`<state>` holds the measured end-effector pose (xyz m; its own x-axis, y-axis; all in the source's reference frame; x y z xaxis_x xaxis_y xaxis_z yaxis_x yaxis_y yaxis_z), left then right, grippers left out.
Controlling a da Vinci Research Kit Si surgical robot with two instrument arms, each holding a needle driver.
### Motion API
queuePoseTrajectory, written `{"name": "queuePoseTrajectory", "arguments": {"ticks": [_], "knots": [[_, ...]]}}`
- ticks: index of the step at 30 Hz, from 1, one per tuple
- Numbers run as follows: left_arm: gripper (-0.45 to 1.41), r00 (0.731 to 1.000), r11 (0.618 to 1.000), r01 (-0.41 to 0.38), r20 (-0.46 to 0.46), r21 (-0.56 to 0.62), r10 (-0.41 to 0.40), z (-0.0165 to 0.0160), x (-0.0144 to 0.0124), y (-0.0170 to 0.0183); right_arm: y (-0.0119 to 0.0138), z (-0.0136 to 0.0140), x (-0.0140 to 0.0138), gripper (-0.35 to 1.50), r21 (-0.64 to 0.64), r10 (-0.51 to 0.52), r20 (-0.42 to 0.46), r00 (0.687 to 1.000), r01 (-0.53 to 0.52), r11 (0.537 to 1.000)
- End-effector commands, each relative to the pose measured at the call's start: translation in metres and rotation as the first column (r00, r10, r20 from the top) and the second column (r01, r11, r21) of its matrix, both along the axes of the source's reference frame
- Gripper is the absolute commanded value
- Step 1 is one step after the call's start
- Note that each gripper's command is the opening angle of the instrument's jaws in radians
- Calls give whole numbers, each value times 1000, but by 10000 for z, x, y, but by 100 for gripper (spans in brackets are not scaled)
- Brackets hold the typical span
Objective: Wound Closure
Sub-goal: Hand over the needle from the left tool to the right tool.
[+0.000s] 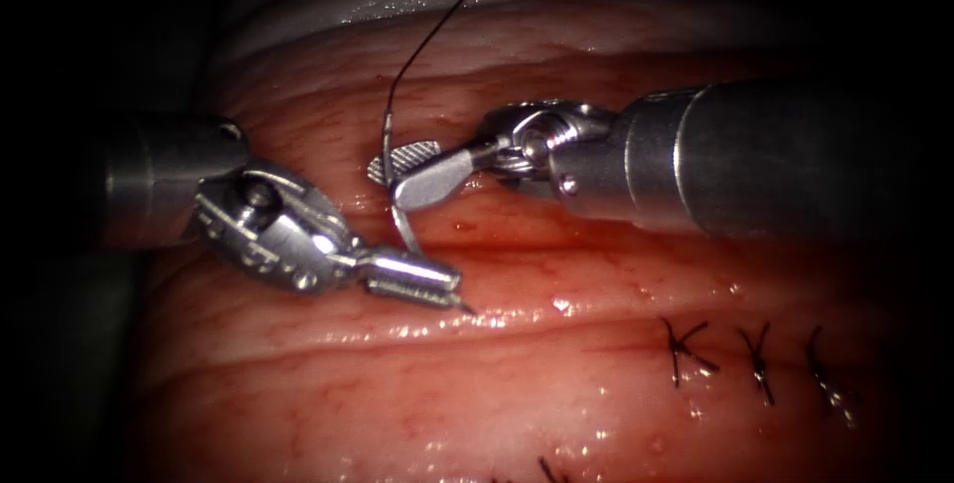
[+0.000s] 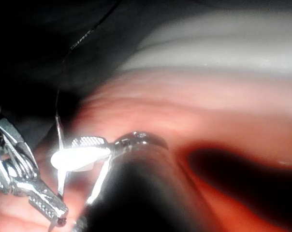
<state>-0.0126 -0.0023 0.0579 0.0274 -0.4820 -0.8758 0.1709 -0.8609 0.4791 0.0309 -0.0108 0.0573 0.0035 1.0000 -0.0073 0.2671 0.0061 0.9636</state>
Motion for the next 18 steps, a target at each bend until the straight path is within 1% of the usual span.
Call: {"name": "queuePoseTrajectory", "arguments": {"ticks": [1,6,15,18], "knots": [[-45,1000,1000,-3,-1,-1,3,4,-5,2,1,5,9,121,-3,-2,-4,1000,2,1000],[-45,1000,1000,-3,-1,-2,3,4,-5,2,0,4,10,116,-4,-5,-9,1000,5,1000],[-45,1000,1000,-8,-5,-2,8,4,-5,1,-4,-2,16,116,-6,-10,-16,1000,10,1000],[-45,1000,1000,-8,-5,-2,8,4,-5,1,-5,-3,17,111,-7,-13,-21,1000,13,1000]]}}
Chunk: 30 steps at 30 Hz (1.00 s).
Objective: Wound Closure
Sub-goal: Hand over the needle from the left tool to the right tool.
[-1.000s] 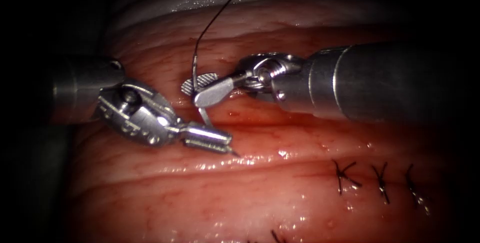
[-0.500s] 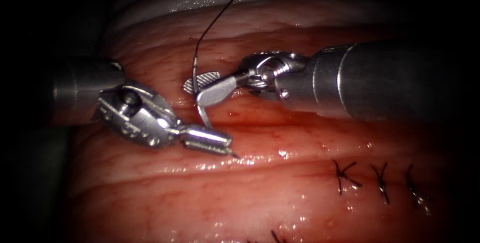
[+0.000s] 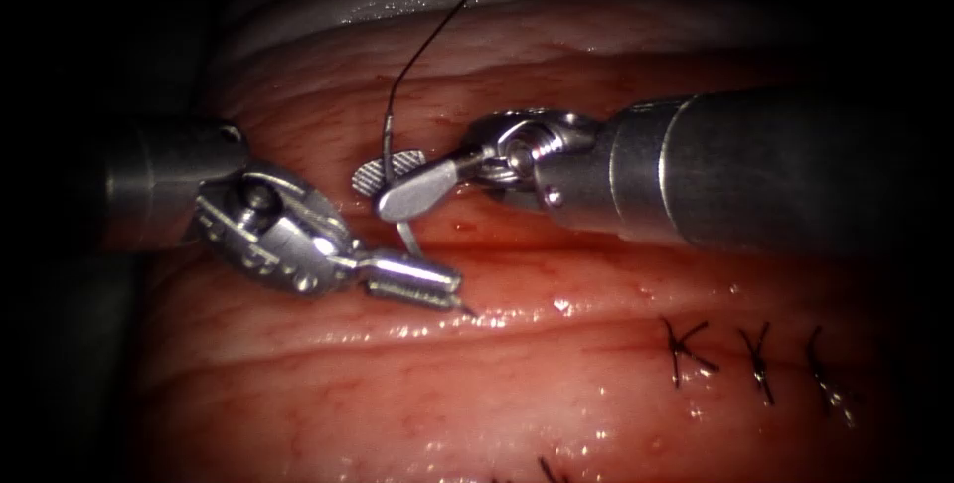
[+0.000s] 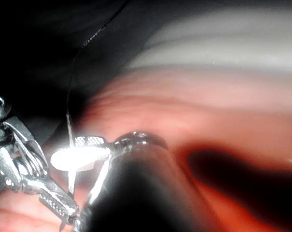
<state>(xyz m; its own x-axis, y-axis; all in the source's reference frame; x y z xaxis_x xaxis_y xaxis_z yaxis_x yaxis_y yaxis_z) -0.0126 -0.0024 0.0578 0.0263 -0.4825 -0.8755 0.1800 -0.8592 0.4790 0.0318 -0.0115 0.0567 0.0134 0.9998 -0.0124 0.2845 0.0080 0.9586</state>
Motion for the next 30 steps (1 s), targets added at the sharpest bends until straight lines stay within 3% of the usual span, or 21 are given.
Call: {"name": "queuePoseTrajectory", "arguments": {"ticks": [1,9,10,11,12,22,23,24,25,26,30], "knots": [[-45,1000,1000,0,1,-1,0,5,-5,2,1,3,8,110,-2,-4,-5,1000,4,1000],[-45,1000,1000,-3,-1,-2,3,5,-6,1,0,3,8,99,-3,-6,-8,1000,6,1000],[-45,1000,1000,-5,-3,-2,5,5,-6,1,0,3,7,-18,-3,-9,-10,1000,9,1000],[-45,1000,1000,-5,-3,-2,5,5,-6,1,0,3,7,-18,-3,-9,-10,1000,9,1000],[-45,1000,1000,-5,-3,-2,5,4,-6,0,1,4,7,-35,-4,-13,-16,1000,13,1000],[-45,1000,999,-29,14,29,28,2,-4,-2,13,12,3,-35,-17,23,15,1000,-23,1000],[-37,1000,999,-28,12,41,27,1,-4,-3,15,14,2,-35,-19,36,20,999,-36,999],[14,999,998,-30,15,60,29,-1,-4,-3,17,15,1,-35,-14,49,23,999,-49,999],[44,999,996,-30,20,79,28,-2,-5,-3,19,16,1,-35,-11,59,27,998,-59,998],[61,999,996,-22,28,85,19,-3,-6,-3,20,17,1,-35,-10,63,27,998,-62,998],[86,998,992,13,54,126,-19,-9,-7,-4,25,21,0,-35,-36,100,58,993,-98,995]]}}
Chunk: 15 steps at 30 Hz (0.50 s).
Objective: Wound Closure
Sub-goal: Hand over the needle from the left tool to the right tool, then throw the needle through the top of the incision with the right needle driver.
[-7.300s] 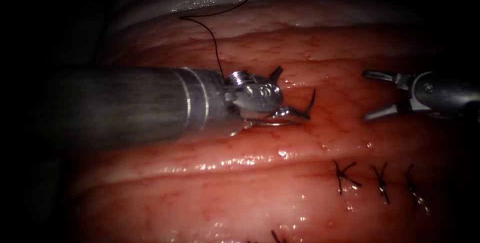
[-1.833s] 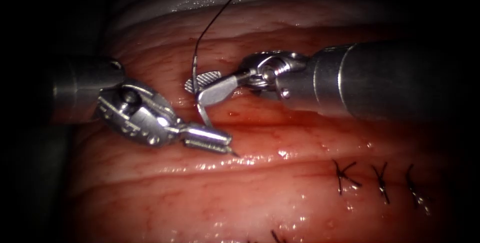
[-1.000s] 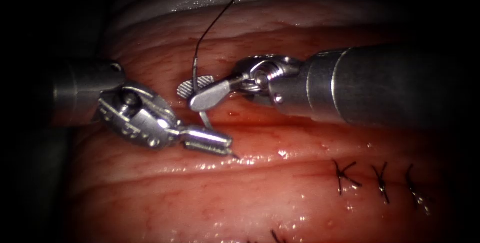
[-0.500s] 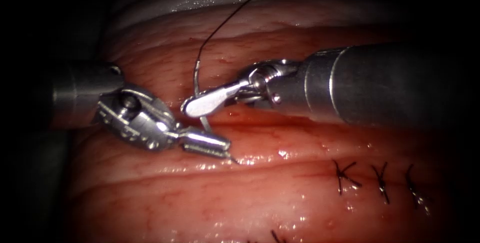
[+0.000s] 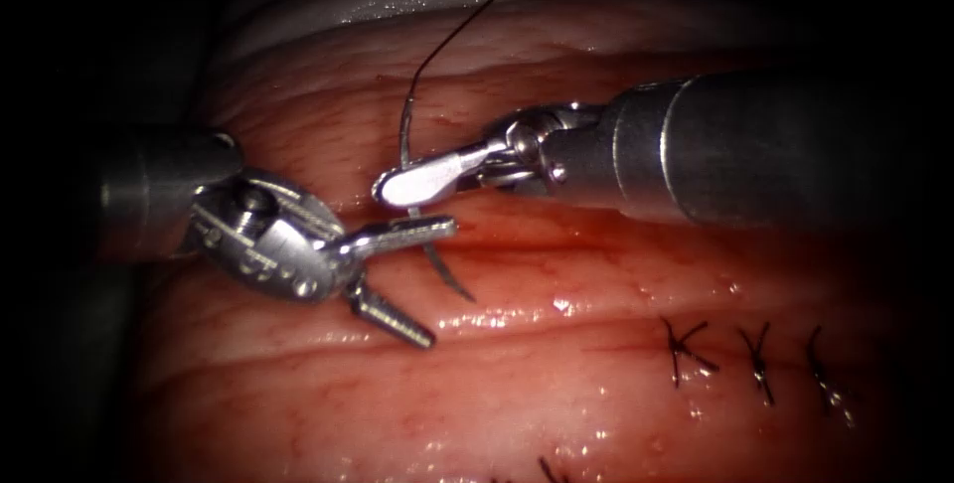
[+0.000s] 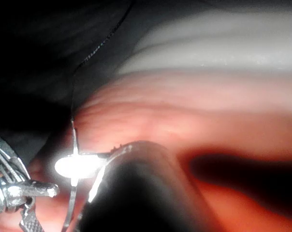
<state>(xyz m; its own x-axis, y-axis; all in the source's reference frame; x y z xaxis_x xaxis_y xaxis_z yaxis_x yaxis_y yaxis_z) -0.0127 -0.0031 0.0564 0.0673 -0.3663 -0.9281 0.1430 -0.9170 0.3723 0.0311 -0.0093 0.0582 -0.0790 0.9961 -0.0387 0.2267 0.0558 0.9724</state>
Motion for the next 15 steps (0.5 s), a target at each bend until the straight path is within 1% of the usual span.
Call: {"name": "queuePoseTrajectory", "arguments": {"ticks": [1,2,3,5,8,10,11,12,14,15], "knots": [[88,1000,1000,5,5,2,-5,3,-5,2,4,6,6,-35,-17,15,15,1000,-15,1000],[93,1000,1000,19,16,20,-20,-1,-2,0,8,9,5,-35,-45,60,61,996,-57,997],[93,999,999,36,13,31,-37,-2,0,-1,11,10,5,-35,-75,88,90,992,-81,994],[89,997,996,71,-13,47,-70,-6,5,-1,14,14,5,-35,-106,123,129,984,-110,988],[78,990,986,134,-64,100,-128,-9,14,2,18,22,6,-35,-136,173,189,967,-149,979],[64,979,972,187,-108,140,-173,-9,21,5,20,26,9,-35,-162,206,225,952,-172,972],[51,974,965,210,-123,156,-192,-9,24,5,21,28,10,-35,-187,222,240,945,-180,966],[46,965,951,244,-143,189,-219,-9,28,5,22,29,11,-35,-200,233,254,939,-184,962],[24,948,927,299,-178,227,-262,-7,35,4,23,33,13,-35,-245,251,294,922,-181,952],[14,931,901,345,-215,262,-294,-6,39,3,23,34,14,-35,-264,256,309,916,-176,948]]}}
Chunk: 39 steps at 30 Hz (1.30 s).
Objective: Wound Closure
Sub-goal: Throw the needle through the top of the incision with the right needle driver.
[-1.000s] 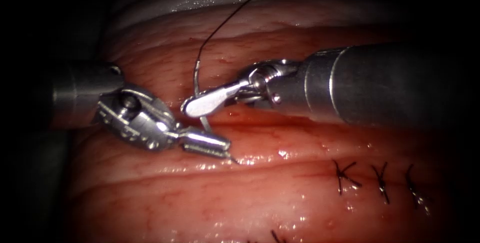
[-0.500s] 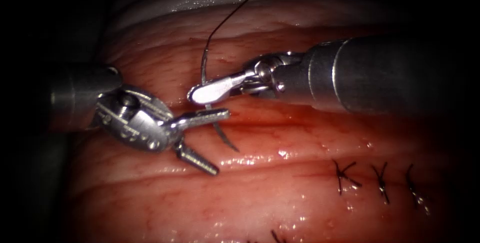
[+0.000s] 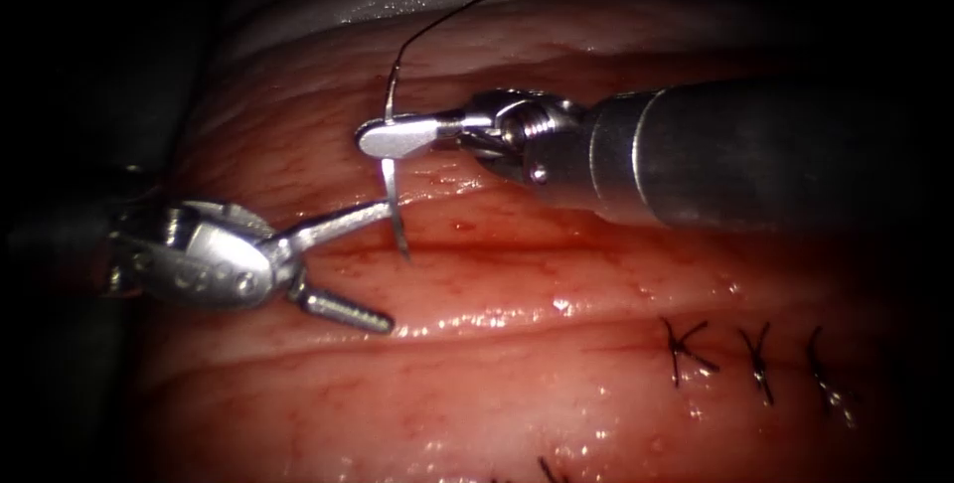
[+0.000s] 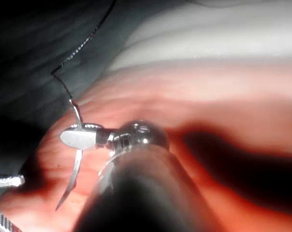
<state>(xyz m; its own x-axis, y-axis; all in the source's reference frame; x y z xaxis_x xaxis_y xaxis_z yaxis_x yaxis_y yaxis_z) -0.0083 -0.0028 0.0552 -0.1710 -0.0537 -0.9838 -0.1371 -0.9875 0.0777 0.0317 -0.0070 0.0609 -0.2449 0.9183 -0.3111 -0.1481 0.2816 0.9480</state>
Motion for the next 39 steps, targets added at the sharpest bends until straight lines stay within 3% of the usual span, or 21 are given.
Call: {"name": "queuePoseTrajectory", "arguments": {"ticks": [1,7,14,18,32,39], "knots": [[5,999,999,32,-12,39,-31,7,-2,0,2,8,9,-35,-38,-3,31,1000,4,999],[-44,982,963,178,-105,202,-159,19,20,-10,3,19,9,-35,-187,-8,126,992,32,982],[-45,959,928,266,-171,262,-227,41,28,-23,1,29,8,-35,-464,0,215,977,102,880],[-45,955,925,259,-215,279,-202,56,23,-37,5,34,3,-35,-548,14,241,970,124,827],[-45,935,910,241,-331,337,-125,142,-10,-37,15,35,1,-35,-639,77,238,968,96,763],[-45,908,900,226,-415,372,-56,178,-13,-53,14,33,2,-35,-674,99,239,966,91,733]]}}
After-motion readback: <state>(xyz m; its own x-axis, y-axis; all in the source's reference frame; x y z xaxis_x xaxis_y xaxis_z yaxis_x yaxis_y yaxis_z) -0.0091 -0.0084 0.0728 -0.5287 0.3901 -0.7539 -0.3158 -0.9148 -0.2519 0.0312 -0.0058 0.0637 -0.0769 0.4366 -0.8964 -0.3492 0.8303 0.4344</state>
